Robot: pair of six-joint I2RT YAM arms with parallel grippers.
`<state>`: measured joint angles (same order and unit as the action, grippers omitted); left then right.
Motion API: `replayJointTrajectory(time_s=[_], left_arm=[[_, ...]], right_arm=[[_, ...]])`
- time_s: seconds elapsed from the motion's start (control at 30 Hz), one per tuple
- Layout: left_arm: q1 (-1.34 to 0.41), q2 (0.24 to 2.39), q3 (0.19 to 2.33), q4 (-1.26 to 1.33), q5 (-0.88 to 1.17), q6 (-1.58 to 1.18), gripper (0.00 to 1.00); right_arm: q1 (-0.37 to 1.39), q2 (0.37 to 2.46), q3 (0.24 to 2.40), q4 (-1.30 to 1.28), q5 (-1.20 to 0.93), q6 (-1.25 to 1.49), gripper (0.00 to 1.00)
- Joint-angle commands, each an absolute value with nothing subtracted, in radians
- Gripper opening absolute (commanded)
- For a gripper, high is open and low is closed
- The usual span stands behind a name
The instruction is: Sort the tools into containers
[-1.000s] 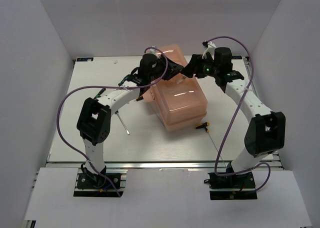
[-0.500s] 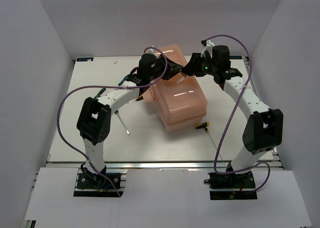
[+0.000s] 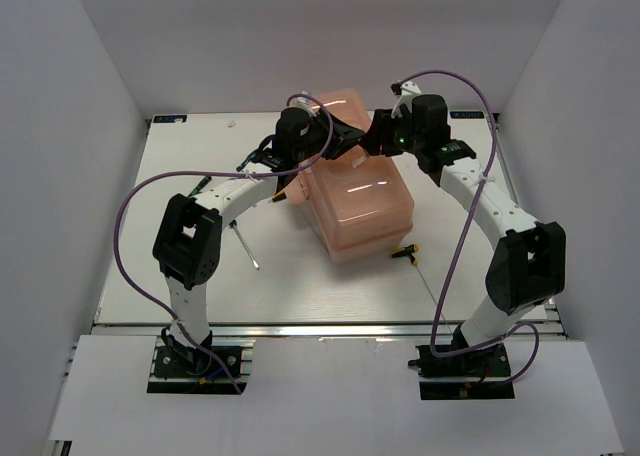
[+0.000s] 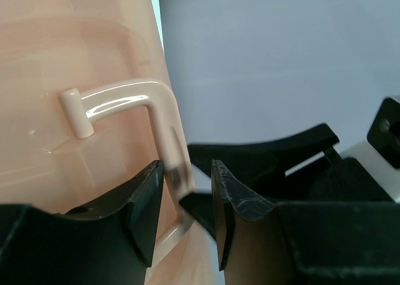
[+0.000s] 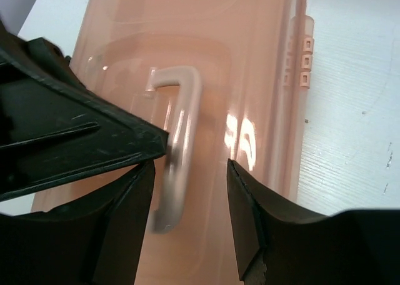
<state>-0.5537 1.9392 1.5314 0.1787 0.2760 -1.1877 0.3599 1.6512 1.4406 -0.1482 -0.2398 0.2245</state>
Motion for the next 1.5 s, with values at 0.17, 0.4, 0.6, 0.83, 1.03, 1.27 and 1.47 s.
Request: replayJointTrajectory(time_s=[0.17, 0.4, 0.6, 0.83, 1.03, 1.27, 1.47], left_arm=[[-0.563, 1.916, 1.512, 0.190, 0.293, -1.186, 0.47], [-0.561, 1.913, 1.511, 0.198, 0.298, -1.187, 0.47], [-0.555, 1.899, 1.506, 0.189, 0.293, -1.178, 0.52], [-0.534, 1.841, 1.554, 0.048, 0.213, -1.076, 0.60], [-0.515, 1.750, 1.560, -0.087, 0.108, -0.970, 0.64], [-0.506, 1.478, 1.337, -0.164, -0.124, -0.890, 0.66], [-0.445, 1.244, 1.030, -0.175, -0.160, -0.916, 0.67]], right_arm=[[0.439, 1.565, 1.368, -0.114, -0.212, 0.156, 0.55], [0.440, 1.597, 1.378, -0.146, -0.250, 0.195, 0.54], [0.434, 1.620, 1.390, -0.129, -0.291, 0.287, 0.40], [0.394, 1.651, 1.401, -0.124, -0.385, 0.405, 0.22], [0.342, 1.660, 1.405, -0.069, -0.494, 0.491, 0.02], [0.322, 1.641, 1.526, -0.038, -0.522, 0.520, 0.00], [0.321, 1.623, 1.682, -0.049, -0.486, 0.509, 0.00]])
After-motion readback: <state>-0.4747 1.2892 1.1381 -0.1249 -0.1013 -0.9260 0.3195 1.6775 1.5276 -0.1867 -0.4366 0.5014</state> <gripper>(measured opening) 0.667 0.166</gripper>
